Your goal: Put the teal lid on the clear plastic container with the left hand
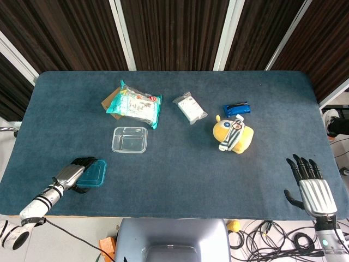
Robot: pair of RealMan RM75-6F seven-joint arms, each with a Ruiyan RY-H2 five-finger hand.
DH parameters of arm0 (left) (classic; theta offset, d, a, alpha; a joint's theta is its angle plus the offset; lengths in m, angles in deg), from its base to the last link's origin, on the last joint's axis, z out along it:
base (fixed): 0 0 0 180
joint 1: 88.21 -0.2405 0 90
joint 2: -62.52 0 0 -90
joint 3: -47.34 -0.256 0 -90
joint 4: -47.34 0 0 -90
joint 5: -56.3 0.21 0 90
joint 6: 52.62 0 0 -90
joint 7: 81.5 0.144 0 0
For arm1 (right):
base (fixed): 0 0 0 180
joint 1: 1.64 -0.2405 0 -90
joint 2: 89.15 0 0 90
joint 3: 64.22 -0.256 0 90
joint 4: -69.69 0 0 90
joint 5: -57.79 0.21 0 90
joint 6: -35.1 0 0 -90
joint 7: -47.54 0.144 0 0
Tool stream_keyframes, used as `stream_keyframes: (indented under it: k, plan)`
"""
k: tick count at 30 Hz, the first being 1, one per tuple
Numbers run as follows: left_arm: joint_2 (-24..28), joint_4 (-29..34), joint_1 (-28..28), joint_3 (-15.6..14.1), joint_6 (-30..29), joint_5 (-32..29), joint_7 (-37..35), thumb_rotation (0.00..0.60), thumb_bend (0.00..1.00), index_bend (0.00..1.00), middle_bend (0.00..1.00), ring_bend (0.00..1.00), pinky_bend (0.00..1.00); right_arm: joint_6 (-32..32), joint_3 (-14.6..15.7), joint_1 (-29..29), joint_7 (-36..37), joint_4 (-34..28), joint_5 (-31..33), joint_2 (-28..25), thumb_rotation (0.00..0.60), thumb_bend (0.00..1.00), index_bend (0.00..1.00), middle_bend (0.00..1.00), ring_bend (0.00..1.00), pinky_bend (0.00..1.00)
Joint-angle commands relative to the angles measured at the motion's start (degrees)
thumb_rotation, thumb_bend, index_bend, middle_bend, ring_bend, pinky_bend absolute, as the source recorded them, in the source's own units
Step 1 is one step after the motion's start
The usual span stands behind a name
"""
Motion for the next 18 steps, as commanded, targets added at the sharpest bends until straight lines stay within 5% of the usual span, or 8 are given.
stream_keyframes:
  k: [1,14,18]
  plan:
    - [-0.09,-0.11,0.03,0.13,0.06,-0.47,0.88,0.600,0.20,0.00,0.00,0.00,0.00,-0.16,-0.01,0.07,0.02,-0.05,-0.05,0.00,0.600,0.25,0.00,0.00,0.00,0.00]
    - [-2.05,-2.05,-0.21,0.57,1.00,-3.92,8.79,0.600,0.20,0.00,0.00,0.00,0.05,-0.36,-0.05,0.14,0.47,-0.05,-0.11,-0.22,0.600,0.25,0.00,0.00,0.00,0.00]
    - [-2.40,-2.07,-0.24,0.79,1.53,-5.21,10.81,0.600,0.20,0.00,0.05,0.12,0.14,-0.60,-0.02,0.27,0.93,0.06,-0.24,-0.39,0.600,0.25,0.00,0.00,0.00,0.00]
